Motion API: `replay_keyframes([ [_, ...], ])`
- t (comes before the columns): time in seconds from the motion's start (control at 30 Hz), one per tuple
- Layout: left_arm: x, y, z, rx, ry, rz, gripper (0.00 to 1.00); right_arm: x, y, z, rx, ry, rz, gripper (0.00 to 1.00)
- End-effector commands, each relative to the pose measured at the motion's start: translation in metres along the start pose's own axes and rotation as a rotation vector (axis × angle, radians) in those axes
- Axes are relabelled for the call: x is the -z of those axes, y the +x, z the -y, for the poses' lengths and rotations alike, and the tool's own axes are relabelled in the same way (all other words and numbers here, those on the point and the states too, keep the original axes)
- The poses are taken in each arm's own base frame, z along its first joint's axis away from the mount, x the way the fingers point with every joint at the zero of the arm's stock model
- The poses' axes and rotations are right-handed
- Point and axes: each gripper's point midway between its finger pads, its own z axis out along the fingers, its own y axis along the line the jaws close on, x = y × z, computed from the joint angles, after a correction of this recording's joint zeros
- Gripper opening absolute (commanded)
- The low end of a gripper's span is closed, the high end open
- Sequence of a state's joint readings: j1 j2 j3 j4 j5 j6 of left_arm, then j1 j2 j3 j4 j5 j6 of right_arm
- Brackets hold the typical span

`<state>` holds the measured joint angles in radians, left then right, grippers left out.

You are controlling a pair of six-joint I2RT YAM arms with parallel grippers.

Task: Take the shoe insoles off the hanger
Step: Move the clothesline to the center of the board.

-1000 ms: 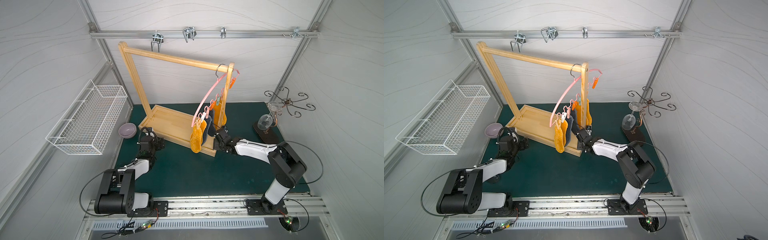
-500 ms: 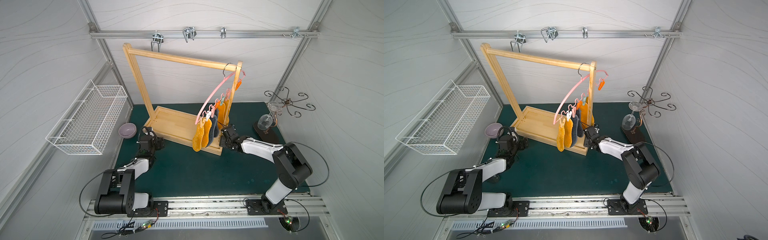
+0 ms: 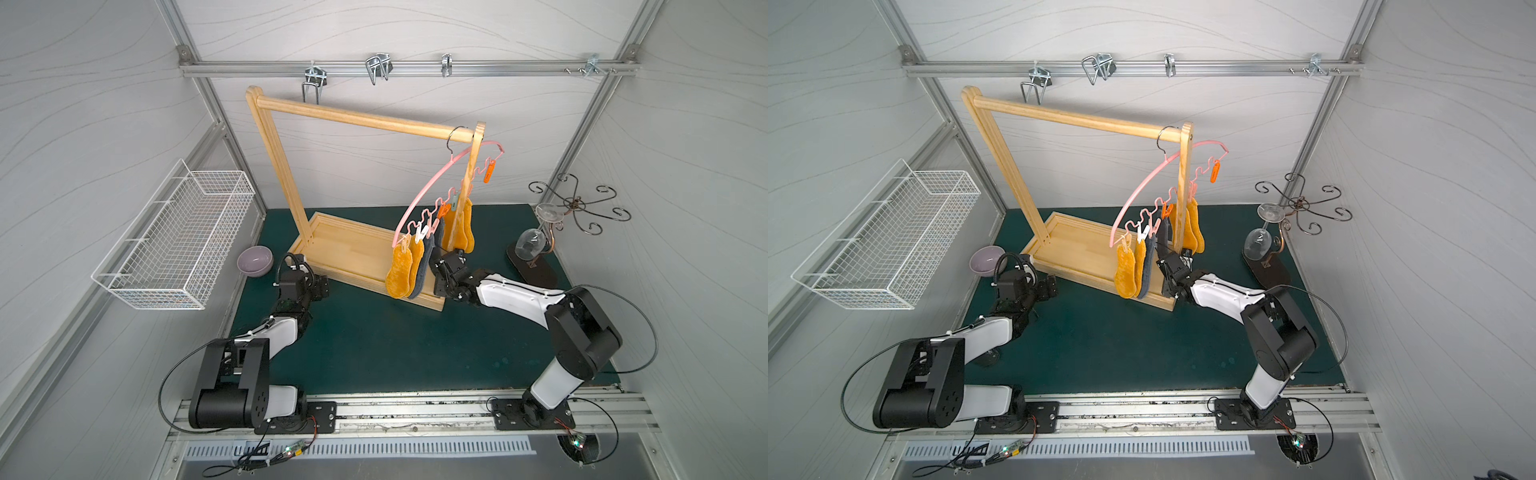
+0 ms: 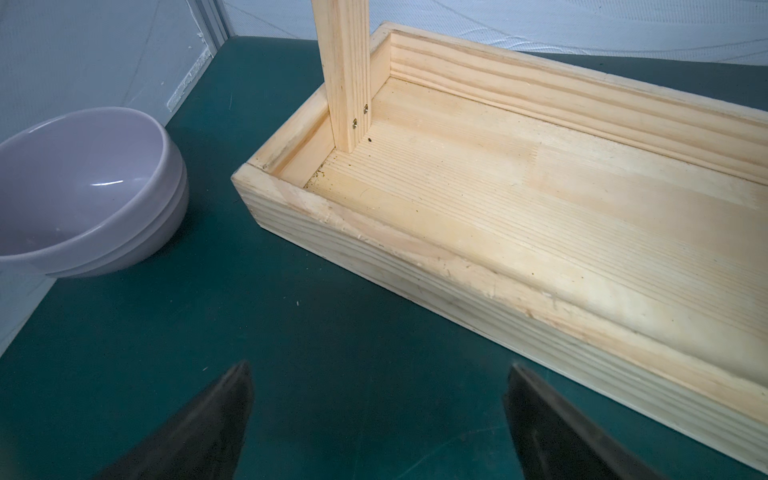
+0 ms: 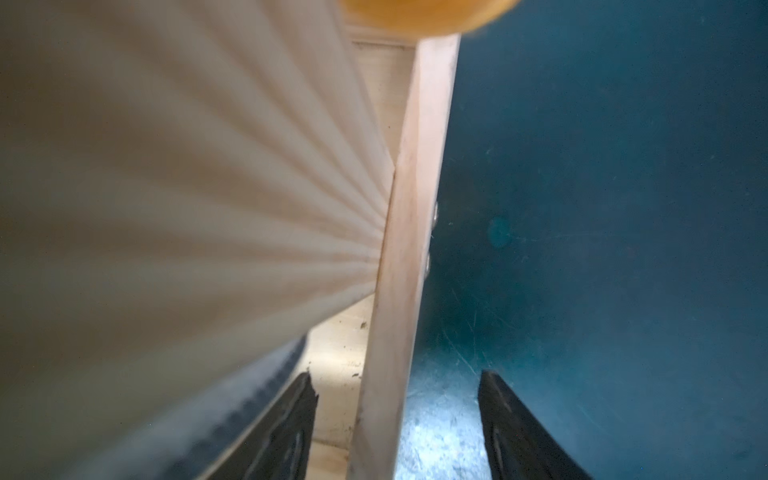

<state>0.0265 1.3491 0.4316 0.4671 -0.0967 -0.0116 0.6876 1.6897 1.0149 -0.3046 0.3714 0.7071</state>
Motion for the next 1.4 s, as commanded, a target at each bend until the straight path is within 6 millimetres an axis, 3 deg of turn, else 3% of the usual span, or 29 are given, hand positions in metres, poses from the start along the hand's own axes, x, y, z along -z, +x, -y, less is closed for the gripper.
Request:
replay_keyframes([
  [0.0, 0.001, -0.033, 0.001, 0.01, 0.009, 0.079, 1.0, -0.012, 0.013, 0.002, 0.022, 0.028, -0.053, 0.62],
  [0.27, 0.002, -0.033, 0.0, 0.01, 0.011, 0.08, 1.0, -0.014, 0.02, 0.049, -0.035, 0.135, -0.065, 0.57],
  [0.6, 0.001, -0.031, 0.0, 0.012, 0.012, 0.07, 1.0, 0.002, 0.02, 0.102, -0.097, 0.178, -0.051, 0.58],
  [0.77, 0.001, -0.032, 0.001, 0.011, 0.017, 0.069, 1.0, 0.007, 0.021, 0.11, -0.107, 0.178, -0.045, 0.59],
  [0.93, 0.0, -0.031, 0.002, 0.011, 0.023, 0.064, 1.0, 0.022, 0.015, 0.105, -0.114, 0.137, -0.024, 0.6],
  [1.37, -0.002, -0.029, 0.003, 0.003, 0.029, 0.053, 1.0, 0.119, -0.026, 0.092, -0.049, -0.069, 0.253, 0.66],
])
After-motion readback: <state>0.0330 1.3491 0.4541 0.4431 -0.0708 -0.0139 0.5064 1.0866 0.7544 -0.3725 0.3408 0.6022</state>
